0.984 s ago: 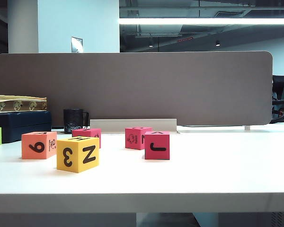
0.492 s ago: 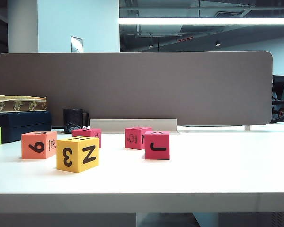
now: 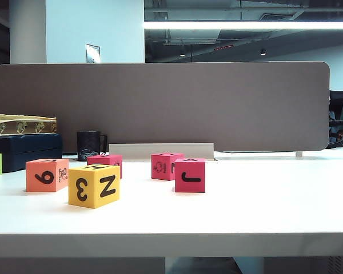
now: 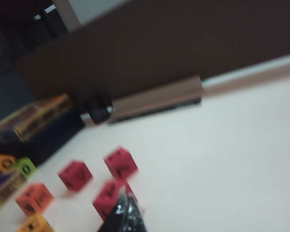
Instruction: Select the appropriate blocks from the scattered letter blocks on the table and arrange them in a row to spell out "ALOHA".
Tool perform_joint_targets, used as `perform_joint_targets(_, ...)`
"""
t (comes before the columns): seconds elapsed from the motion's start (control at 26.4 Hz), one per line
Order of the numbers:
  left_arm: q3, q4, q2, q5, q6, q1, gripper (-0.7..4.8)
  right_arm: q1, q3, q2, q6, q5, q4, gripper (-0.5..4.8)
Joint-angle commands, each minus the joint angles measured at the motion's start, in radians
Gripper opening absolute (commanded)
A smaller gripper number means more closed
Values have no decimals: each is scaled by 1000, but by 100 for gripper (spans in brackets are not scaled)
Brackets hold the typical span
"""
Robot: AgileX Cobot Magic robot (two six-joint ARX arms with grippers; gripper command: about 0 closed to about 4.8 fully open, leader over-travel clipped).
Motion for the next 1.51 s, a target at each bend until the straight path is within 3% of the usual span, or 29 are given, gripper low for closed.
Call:
perform_joint_targets(0.04,62,-64,1,6,-38,0,-5,0,117,58,2,5,-29,-5)
perform_joint_targets(0.34,239,-181,46,7,-38,0,-5,0,394,384,-6,-58,-150,-5)
perform_joint_targets(0.61,423,-280,262,68,-34,0,-5,36,615,688,-45,-159,-240,-5)
perform_joint_targets(0.83,604,-298,549,172,-29,0,-5,171,836,911,-214,-111,-478,-5)
perform_joint_targets(0.98,717,-348,715,205,32,-1,-6,246,924,1007,-272,-48,-571,-5)
perform_joint_targets(1.25,930,-450,985,187,161,-58,-5,340,1009,1084,-277,-17,-650,-5)
perform_joint_targets(1.44,1047,-463,1155,49,218,-179,-5,423,1069,1084,-277,-16,-704,-5)
perform_joint_targets(1.51,1087,-469,1217,40,231,-192,-5,457,1083,1084,-276,-6,-707,-5)
